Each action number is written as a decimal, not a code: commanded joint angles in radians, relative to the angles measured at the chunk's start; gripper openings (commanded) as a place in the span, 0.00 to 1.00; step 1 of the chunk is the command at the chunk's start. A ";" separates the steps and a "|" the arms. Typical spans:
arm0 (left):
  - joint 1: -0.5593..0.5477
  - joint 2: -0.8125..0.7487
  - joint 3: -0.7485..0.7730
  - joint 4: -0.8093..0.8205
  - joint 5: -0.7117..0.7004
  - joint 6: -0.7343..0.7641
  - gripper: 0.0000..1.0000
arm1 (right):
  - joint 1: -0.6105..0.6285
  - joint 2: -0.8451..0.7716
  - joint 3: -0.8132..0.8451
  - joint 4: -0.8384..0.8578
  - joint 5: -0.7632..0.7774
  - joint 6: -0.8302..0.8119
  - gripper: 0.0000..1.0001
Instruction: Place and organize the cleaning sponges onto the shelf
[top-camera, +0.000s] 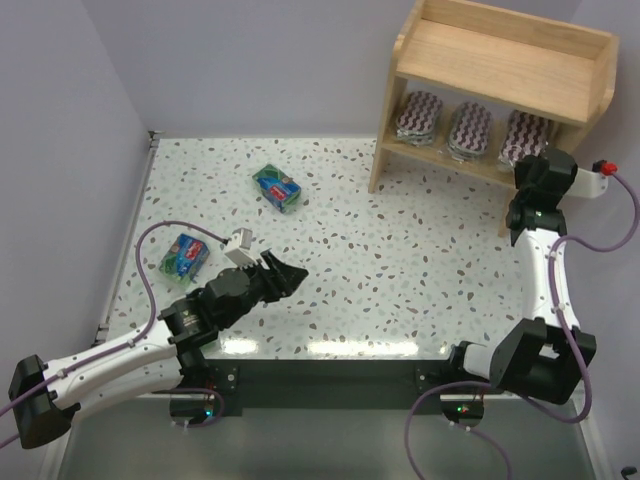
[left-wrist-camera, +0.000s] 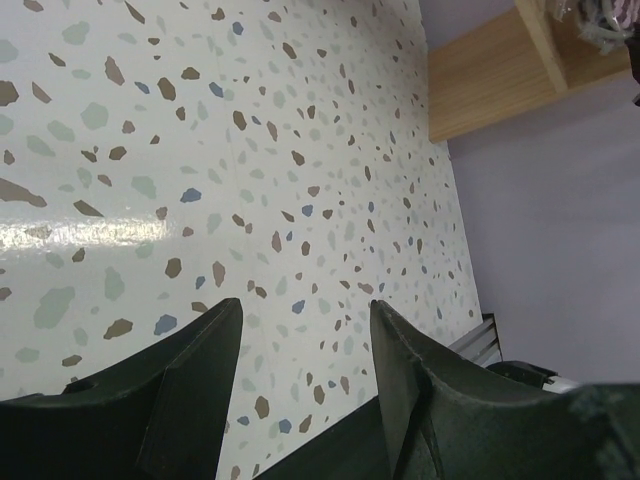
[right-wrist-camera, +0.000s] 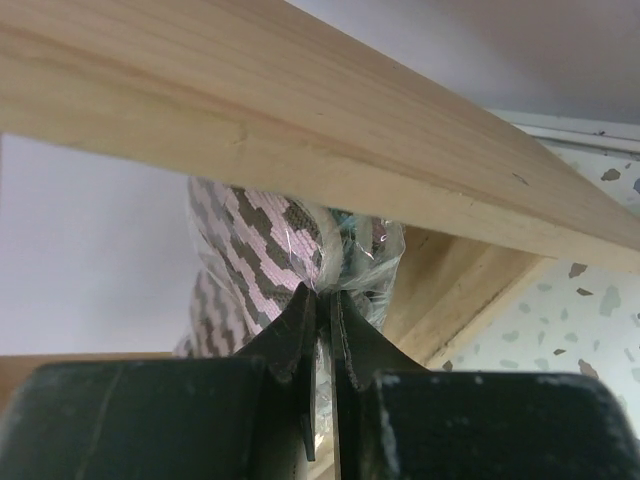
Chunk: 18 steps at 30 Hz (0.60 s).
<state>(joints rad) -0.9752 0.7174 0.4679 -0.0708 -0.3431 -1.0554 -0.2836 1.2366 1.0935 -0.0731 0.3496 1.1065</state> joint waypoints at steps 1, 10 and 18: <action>0.006 -0.013 -0.009 0.005 0.001 -0.003 0.59 | -0.009 0.030 0.051 0.068 0.028 0.004 0.00; 0.004 -0.026 -0.011 -0.017 -0.016 -0.005 0.59 | -0.008 0.075 -0.004 0.096 -0.001 0.035 0.00; 0.006 -0.026 -0.011 -0.030 -0.030 -0.005 0.63 | -0.009 0.098 0.008 0.107 -0.050 0.058 0.34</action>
<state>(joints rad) -0.9752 0.6956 0.4599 -0.0952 -0.3492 -1.0565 -0.2886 1.3262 1.0874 -0.0227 0.3183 1.1473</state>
